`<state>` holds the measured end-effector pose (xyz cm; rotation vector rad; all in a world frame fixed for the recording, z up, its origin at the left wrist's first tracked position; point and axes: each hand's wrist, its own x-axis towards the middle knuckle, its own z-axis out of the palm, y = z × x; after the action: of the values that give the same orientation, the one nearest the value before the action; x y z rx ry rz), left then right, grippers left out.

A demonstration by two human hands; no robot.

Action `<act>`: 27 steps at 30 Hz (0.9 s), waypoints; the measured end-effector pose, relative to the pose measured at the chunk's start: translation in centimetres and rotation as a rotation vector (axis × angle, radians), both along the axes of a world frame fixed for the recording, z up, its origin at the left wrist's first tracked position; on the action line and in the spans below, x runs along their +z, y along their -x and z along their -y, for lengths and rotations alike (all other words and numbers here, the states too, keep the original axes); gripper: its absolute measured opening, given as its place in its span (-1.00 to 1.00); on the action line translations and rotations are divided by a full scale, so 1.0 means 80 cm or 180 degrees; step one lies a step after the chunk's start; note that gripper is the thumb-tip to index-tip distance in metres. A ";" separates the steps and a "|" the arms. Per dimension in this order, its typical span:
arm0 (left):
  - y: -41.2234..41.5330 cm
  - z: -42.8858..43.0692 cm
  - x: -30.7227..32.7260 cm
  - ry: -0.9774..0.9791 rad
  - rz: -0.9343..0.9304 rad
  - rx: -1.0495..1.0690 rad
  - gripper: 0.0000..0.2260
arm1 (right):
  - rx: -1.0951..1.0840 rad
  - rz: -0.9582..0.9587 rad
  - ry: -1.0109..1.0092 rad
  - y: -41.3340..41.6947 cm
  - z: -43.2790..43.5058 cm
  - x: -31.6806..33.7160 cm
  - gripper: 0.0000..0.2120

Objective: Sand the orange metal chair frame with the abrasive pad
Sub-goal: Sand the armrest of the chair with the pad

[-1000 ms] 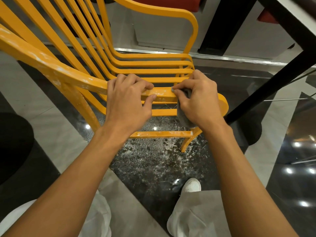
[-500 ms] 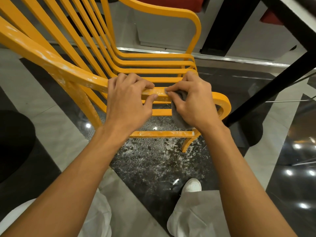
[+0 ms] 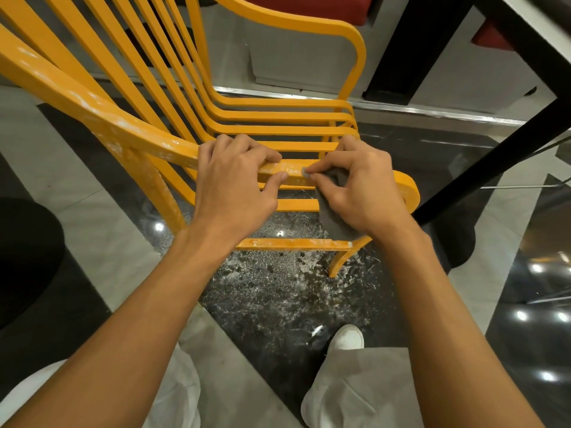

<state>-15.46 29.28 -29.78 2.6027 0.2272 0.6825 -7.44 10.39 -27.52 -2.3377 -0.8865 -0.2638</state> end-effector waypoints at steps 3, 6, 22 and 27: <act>0.000 0.000 0.000 0.0003 -0.0006 -0.0016 -0.71 | -0.0264 -0.0110 -0.0105 -0.006 0.005 0.001 -0.95; 0.001 0.000 0.001 -0.0023 -0.0002 -0.0010 -0.71 | -0.0362 -0.0019 -0.0231 -0.001 -0.013 -0.004 -0.93; 0.008 -0.008 0.004 -0.0070 0.0006 -0.0026 -0.72 | 0.0004 -0.0052 -0.0037 0.008 -0.019 0.000 -0.92; 0.009 -0.016 0.009 -0.0093 -0.0043 0.0033 -0.70 | -0.0305 0.0000 -0.0054 0.000 -0.017 0.001 -0.92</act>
<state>-16.16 30.56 -29.08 2.6364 0.2368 0.6769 -7.45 11.76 -27.44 -2.3677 -0.7702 -0.3098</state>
